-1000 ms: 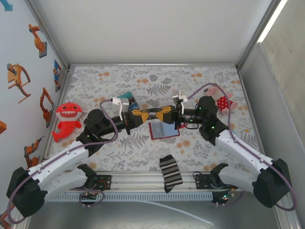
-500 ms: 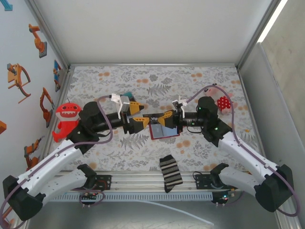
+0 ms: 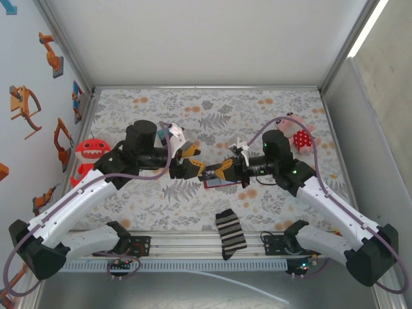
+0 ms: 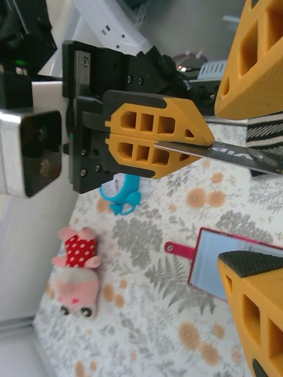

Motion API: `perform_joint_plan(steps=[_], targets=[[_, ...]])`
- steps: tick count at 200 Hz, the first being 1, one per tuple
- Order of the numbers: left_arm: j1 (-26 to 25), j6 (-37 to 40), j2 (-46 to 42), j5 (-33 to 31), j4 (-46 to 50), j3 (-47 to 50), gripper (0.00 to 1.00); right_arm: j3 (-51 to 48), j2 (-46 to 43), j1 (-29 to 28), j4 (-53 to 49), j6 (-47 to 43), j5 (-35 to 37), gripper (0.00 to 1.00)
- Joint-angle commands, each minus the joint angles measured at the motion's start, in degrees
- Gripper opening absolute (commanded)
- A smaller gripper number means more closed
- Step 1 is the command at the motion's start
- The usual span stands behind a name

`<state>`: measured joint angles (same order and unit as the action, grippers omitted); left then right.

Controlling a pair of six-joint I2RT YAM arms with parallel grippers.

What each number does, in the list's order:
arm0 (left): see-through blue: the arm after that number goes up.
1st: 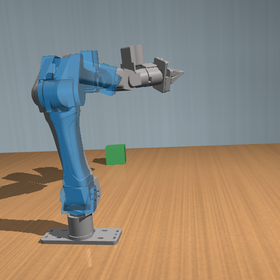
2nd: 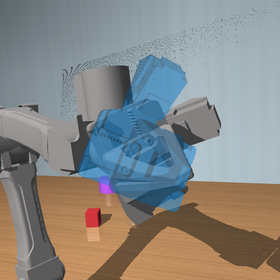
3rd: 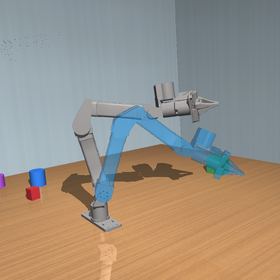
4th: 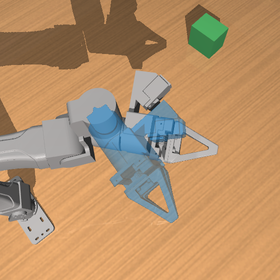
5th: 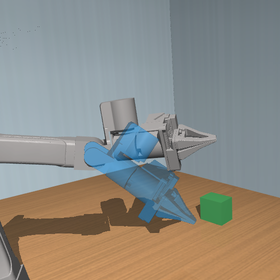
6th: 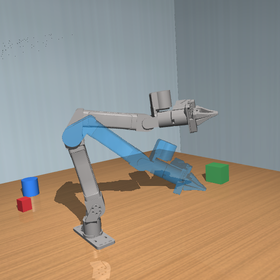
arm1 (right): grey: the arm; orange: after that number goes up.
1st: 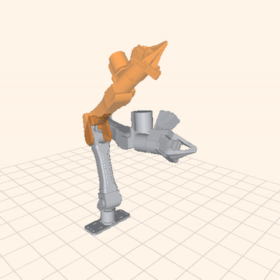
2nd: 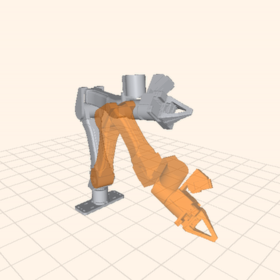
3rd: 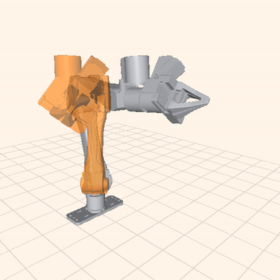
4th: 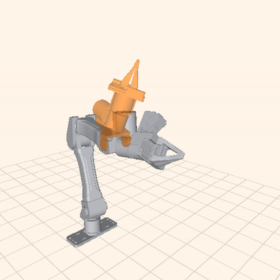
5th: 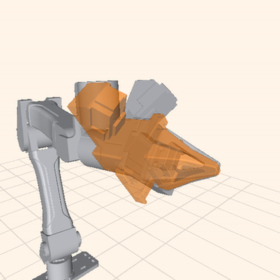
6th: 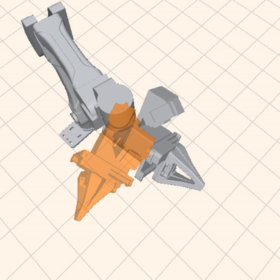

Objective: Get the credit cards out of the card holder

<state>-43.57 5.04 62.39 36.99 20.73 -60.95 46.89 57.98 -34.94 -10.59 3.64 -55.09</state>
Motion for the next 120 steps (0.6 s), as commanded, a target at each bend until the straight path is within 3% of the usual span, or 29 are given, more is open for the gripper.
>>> perform_joint_plan(steps=[1, 27, 59, 78, 100, 120], targets=[[-1.2, 4.0, 1.8, 4.1, 5.3, -2.9, 0.55, 2.6, 0.2, -0.7, -3.4, -3.5, -2.4, 0.00], [-2.7, 5.2, 4.2, 4.4, 6.8, -4.2, 0.42, 2.7, 0.5, -1.0, -3.9, -3.9, -3.2, 0.00], [-4.1, 6.4, 6.1, 5.5, 8.3, -5.1, 0.38, 2.7, 0.6, -1.2, -4.2, -4.2, -2.8, 0.00], [-4.5, 7.0, 6.8, 5.5, 8.9, -5.3, 0.26, 2.7, 0.8, -1.3, -4.3, -4.4, -2.9, 0.00], [-4.6, 7.3, 6.8, 5.5, 9.1, -5.3, 0.06, 2.7, 0.9, -1.3, -4.4, -4.5, -2.6, 0.00], [-4.6, 7.7, 6.8, 5.5, 9.4, -5.2, 0.00, 2.6, 0.8, -1.3, -4.3, -4.5, -2.0, 0.00]])
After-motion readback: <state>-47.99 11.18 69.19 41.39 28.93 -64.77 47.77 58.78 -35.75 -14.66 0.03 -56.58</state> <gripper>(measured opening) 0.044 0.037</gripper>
